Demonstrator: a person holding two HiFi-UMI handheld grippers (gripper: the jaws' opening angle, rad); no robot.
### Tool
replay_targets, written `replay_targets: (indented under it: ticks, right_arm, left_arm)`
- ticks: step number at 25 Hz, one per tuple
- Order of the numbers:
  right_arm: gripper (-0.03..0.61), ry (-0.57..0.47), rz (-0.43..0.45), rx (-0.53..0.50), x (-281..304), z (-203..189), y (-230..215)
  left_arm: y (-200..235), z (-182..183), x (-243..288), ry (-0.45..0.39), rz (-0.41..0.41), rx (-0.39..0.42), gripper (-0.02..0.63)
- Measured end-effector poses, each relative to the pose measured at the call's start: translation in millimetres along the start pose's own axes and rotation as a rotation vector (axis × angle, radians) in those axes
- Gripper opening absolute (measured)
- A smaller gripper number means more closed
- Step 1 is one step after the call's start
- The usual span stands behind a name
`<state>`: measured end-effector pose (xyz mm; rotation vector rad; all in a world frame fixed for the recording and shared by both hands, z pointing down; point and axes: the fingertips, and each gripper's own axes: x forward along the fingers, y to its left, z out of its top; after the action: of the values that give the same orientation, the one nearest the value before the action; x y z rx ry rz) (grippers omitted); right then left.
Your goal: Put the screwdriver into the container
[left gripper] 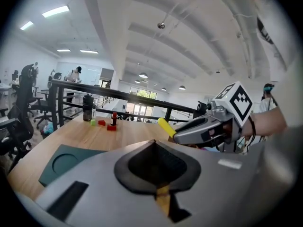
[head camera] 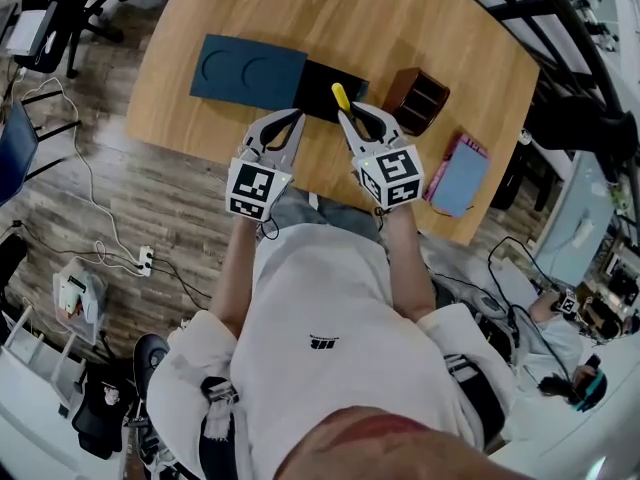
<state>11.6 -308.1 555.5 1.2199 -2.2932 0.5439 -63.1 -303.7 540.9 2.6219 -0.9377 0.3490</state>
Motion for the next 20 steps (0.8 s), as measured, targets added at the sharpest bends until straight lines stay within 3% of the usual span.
replay_targets:
  ticks: [20]
  right_arm:
    - [0.057, 0.147, 0.096, -0.030, 67, -45, -26]
  left_arm:
    - [19, -27, 36, 0.066, 0.080, -0.047, 0.011]
